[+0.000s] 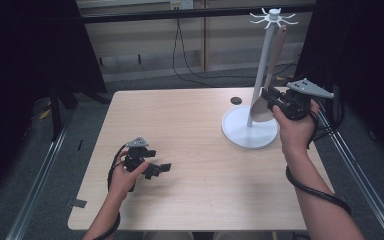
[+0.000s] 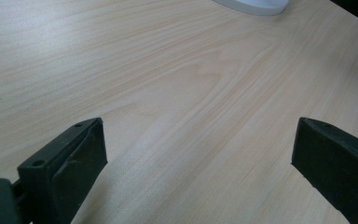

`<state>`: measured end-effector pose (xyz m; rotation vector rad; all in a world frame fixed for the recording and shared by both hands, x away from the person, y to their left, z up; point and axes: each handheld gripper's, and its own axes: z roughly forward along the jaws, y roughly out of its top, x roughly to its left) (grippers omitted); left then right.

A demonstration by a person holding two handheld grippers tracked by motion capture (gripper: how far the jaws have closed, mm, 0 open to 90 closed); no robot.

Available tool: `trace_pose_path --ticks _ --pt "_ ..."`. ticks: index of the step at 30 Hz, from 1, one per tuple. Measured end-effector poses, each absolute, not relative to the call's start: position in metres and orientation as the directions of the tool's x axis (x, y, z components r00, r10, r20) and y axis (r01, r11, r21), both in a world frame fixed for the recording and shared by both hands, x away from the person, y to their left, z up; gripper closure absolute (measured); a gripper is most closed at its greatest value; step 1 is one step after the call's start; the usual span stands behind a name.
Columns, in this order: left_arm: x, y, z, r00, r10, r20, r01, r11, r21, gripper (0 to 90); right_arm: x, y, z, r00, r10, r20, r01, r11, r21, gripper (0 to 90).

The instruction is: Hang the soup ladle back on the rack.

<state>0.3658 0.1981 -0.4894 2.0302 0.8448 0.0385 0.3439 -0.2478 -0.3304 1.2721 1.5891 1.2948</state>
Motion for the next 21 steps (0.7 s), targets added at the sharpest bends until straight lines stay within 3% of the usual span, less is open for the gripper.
trace_pose_path --ticks 15,21 --pt "0.366 0.190 -0.489 0.776 0.568 -0.276 0.541 -0.372 0.755 3.0 0.324 -0.247 -0.336 -0.302 0.951 0.061 0.293 0.032 0.955 35.0" --pt "0.364 0.191 -0.489 0.777 0.567 -0.274 0.538 -0.371 0.757 2.9 0.319 -0.245 -0.347 -0.327 0.943 0.059 0.306 0.046 0.951 29.2"
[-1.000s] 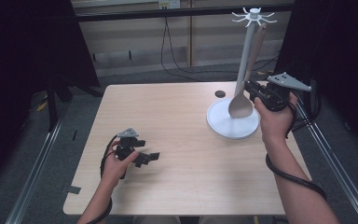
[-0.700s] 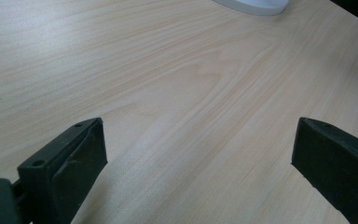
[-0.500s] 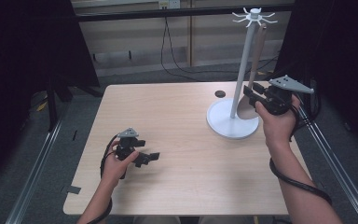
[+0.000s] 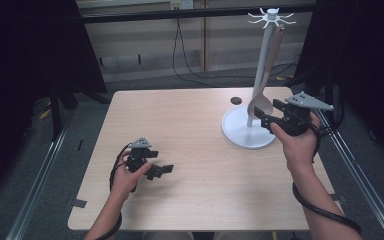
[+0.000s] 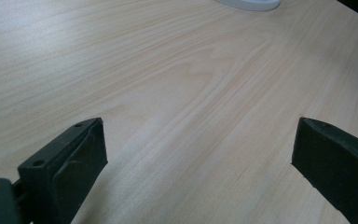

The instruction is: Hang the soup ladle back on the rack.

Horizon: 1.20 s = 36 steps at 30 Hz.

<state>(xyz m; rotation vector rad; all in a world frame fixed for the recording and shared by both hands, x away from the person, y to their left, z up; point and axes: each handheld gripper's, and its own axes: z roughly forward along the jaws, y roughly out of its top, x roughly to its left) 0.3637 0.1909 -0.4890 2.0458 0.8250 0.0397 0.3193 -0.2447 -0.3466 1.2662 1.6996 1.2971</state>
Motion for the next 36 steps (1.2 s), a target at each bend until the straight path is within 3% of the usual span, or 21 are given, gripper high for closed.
trace_pose_path --ticks 22,36 --pt "0.362 0.189 -0.488 0.777 0.567 -0.275 0.537 -0.370 0.758 3.0 0.303 -0.231 -0.386 -0.416 0.906 0.075 0.377 0.097 0.921 16.6" --pt "0.362 0.189 -0.488 0.776 0.567 -0.276 0.538 -0.369 0.758 3.0 0.293 -0.223 -0.416 -0.455 0.886 0.092 0.423 0.124 0.898 15.4"
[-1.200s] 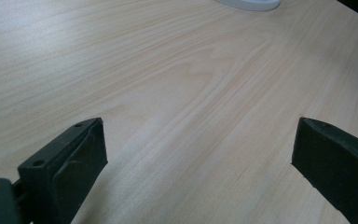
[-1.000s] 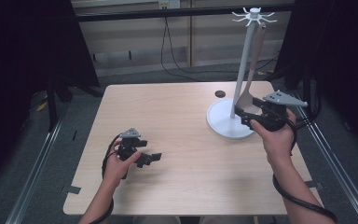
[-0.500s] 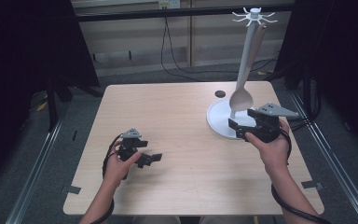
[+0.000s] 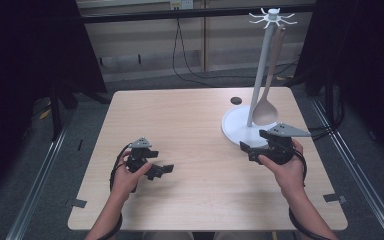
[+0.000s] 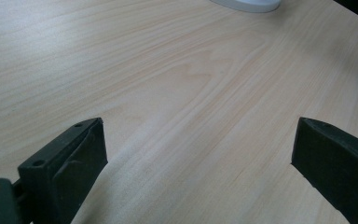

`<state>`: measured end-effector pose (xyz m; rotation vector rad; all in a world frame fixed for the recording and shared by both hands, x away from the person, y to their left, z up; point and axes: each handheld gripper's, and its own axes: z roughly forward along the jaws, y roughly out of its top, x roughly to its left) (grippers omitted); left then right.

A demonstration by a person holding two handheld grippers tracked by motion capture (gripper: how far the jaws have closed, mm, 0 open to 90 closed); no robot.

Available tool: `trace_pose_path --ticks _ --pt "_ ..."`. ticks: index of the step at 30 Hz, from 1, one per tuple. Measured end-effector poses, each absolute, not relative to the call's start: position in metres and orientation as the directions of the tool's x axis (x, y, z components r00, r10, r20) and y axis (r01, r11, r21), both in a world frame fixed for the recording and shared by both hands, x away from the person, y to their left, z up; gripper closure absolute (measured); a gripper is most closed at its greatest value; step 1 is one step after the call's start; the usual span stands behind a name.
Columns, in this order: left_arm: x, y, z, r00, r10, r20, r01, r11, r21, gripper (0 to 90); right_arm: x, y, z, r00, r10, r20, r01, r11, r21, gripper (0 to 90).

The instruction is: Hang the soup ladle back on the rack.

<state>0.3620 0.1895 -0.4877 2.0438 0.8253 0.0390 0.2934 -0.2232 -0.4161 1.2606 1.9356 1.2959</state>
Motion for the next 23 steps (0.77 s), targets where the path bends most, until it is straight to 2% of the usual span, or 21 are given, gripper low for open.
trace_pose_path --ticks 12,23 --pt "0.362 0.188 -0.489 0.780 0.564 -0.272 0.537 -0.379 0.754 3.0 0.285 -0.217 -0.439 -0.502 0.859 0.102 0.443 0.154 0.883 14.3" --pt "0.363 0.188 -0.487 0.779 0.565 -0.273 0.536 -0.373 0.758 3.0 0.279 -0.219 -0.456 -0.504 0.858 0.100 0.475 0.179 0.861 12.5"
